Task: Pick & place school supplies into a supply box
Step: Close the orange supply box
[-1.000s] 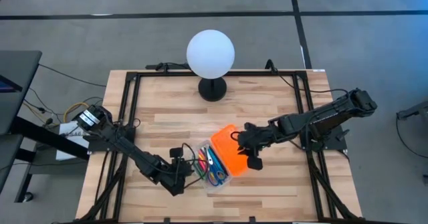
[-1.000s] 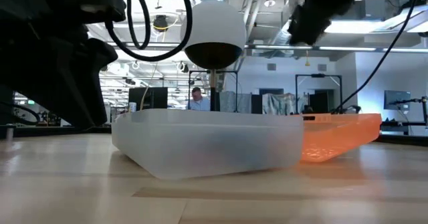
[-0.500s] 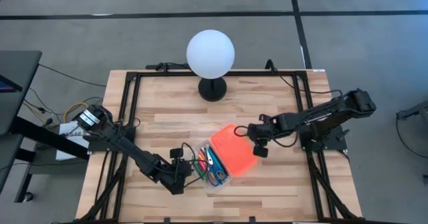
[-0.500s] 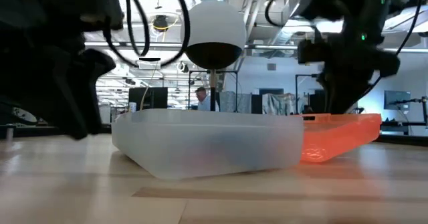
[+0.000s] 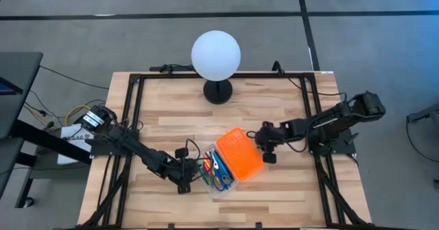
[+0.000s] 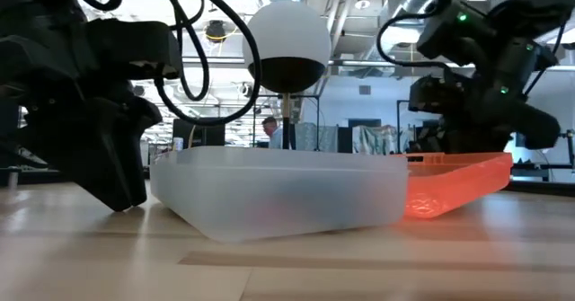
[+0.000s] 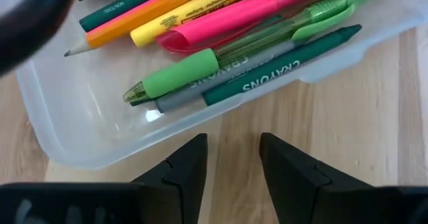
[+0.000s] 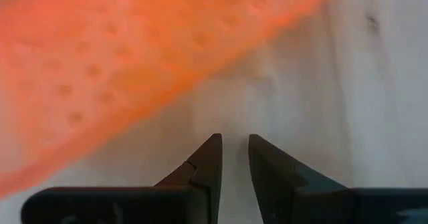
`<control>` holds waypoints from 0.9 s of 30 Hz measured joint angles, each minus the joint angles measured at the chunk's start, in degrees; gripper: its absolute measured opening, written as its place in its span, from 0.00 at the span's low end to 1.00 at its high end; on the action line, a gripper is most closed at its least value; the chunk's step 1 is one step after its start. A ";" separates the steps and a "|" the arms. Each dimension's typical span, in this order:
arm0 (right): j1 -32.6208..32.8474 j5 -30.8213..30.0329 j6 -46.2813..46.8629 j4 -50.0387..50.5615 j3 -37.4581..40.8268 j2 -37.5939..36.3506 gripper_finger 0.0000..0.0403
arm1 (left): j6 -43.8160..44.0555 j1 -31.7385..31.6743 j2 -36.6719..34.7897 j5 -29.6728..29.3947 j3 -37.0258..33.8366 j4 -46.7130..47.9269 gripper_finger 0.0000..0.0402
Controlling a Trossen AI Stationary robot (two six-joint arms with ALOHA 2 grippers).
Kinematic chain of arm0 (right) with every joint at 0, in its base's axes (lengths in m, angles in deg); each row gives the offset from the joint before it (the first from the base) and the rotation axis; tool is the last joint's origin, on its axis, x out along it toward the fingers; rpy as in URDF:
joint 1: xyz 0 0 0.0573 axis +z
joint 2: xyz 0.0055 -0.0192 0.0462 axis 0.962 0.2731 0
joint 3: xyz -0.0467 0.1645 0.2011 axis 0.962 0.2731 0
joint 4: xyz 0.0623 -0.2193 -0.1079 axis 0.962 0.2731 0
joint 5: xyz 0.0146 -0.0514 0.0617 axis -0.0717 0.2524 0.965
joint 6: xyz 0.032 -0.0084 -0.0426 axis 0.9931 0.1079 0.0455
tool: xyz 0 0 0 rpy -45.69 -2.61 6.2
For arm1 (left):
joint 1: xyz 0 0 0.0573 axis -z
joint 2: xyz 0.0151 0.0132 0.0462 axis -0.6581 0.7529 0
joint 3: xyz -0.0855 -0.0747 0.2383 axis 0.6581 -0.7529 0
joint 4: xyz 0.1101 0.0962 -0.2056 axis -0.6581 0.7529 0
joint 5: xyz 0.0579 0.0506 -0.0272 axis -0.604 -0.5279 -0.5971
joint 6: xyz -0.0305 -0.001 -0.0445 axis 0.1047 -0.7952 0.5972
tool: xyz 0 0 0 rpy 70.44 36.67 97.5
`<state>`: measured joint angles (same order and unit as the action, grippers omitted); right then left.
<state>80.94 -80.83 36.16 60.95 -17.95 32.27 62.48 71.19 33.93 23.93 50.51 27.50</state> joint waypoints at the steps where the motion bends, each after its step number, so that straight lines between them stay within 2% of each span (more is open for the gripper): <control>1: 0.51 0.39 -0.13 -2.05 0.65 0.00 0.16 | -0.19 -0.20 0.00 0.00 0.00 -0.04 0.34; 6: 3.27 0.84 -1.11 -8.55 2.16 0.12 0.16 | -1.32 -0.90 0.00 0.10 0.00 -0.25 0.34; 14: 6.78 1.19 -3.20 -17.72 2.29 4.94 0.16 | -2.25 -1.13 0.04 -2.38 -0.04 0.05 0.34; 20: 7.12 0.90 -3.01 -23.33 2.19 8.10 0.16 | -2.88 -1.15 0.06 -3.36 -0.09 0.10 0.34; 27: 7.38 0.65 -4.33 -26.23 1.41 7.88 0.16 | -3.17 -1.46 0.22 -5.47 -0.13 0.20 0.34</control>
<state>88.32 -80.17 31.83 34.72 -16.55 40.15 59.31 69.73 34.14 18.46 50.38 27.69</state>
